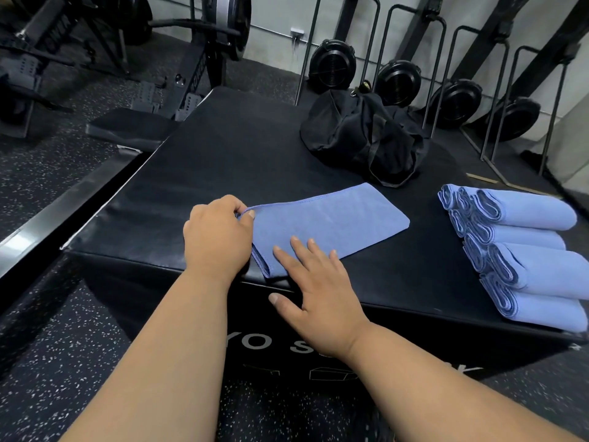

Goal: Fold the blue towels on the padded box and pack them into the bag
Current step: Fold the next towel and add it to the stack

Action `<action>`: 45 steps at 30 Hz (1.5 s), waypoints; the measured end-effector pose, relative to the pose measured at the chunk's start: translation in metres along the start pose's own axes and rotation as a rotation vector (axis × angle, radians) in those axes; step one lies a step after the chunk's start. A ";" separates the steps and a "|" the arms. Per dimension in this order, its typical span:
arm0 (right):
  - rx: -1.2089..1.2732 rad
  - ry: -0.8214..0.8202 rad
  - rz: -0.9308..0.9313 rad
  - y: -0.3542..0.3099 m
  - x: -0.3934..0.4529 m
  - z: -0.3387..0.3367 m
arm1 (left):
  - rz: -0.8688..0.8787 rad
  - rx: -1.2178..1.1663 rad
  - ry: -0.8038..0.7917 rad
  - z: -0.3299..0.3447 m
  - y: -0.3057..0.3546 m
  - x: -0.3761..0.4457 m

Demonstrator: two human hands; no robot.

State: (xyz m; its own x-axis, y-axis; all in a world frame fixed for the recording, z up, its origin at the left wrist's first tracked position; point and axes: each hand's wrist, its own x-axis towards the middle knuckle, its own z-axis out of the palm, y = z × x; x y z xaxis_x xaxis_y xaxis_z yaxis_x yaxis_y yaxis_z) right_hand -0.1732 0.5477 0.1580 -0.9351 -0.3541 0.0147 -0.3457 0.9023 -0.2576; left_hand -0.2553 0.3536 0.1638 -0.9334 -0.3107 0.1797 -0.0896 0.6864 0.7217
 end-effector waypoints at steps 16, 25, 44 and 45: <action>0.044 0.288 -0.148 -0.005 0.005 0.021 | 0.173 -0.054 -0.010 -0.004 -0.007 -0.004; 0.196 0.277 -0.014 -0.011 0.014 0.013 | 0.204 0.250 -0.263 -0.021 -0.010 -0.010; 0.749 0.375 0.331 0.047 -0.092 -0.050 | 0.613 -0.088 -0.439 -0.017 0.020 -0.082; 0.747 0.385 0.338 0.051 -0.098 -0.049 | 0.600 -0.130 -0.449 -0.018 0.025 -0.087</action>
State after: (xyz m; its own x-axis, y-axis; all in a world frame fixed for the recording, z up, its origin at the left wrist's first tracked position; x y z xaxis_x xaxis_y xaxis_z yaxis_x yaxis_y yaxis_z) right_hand -0.1031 0.6401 0.1911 -0.9853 0.1291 0.1121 -0.0328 0.5007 -0.8650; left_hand -0.1702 0.3855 0.1784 -0.8635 0.4079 0.2967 0.4934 0.5614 0.6643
